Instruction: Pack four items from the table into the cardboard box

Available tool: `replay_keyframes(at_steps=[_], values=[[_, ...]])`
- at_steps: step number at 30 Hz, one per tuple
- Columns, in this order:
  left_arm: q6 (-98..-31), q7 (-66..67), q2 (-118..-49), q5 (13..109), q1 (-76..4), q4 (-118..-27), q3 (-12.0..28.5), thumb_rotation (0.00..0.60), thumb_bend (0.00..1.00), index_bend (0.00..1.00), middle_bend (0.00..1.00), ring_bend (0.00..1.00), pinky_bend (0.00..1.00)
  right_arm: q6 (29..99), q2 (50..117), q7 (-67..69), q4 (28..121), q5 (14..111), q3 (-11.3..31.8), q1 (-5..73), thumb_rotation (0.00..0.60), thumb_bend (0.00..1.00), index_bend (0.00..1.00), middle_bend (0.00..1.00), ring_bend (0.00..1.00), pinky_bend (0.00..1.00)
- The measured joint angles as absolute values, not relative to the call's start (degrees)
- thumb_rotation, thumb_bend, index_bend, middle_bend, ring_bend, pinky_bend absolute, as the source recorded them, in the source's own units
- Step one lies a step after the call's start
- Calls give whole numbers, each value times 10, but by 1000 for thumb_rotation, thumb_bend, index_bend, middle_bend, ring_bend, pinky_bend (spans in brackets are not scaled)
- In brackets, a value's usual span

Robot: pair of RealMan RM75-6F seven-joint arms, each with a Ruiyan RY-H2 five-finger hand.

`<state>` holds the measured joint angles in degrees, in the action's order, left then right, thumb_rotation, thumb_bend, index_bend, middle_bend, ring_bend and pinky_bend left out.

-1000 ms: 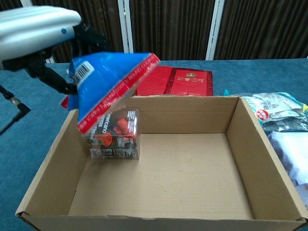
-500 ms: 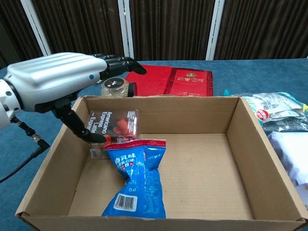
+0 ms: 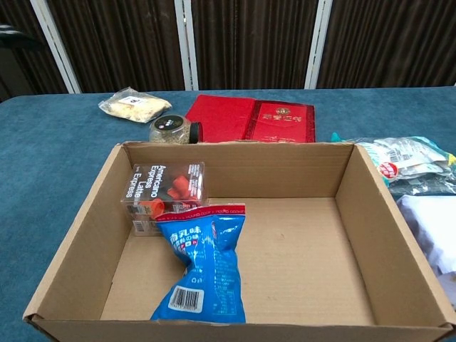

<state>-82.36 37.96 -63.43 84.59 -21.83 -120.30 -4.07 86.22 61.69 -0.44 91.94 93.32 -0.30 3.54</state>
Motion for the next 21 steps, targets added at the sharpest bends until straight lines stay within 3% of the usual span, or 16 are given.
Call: replay_keyframes(at_steps=[10, 21], values=[[-928, 248, -588, 898, -92, -1132, -104, 600, 17, 0, 0, 0, 0, 844, 591, -37, 943, 953, -19, 40, 600, 0, 0, 0, 0, 0], [-957, 153, -588, 923, -56, -1059, -90, 600, 16, 0, 0, 0, 0, 751, 561, -87, 994, 943, -37, 67, 600, 0, 0, 0, 0, 0]])
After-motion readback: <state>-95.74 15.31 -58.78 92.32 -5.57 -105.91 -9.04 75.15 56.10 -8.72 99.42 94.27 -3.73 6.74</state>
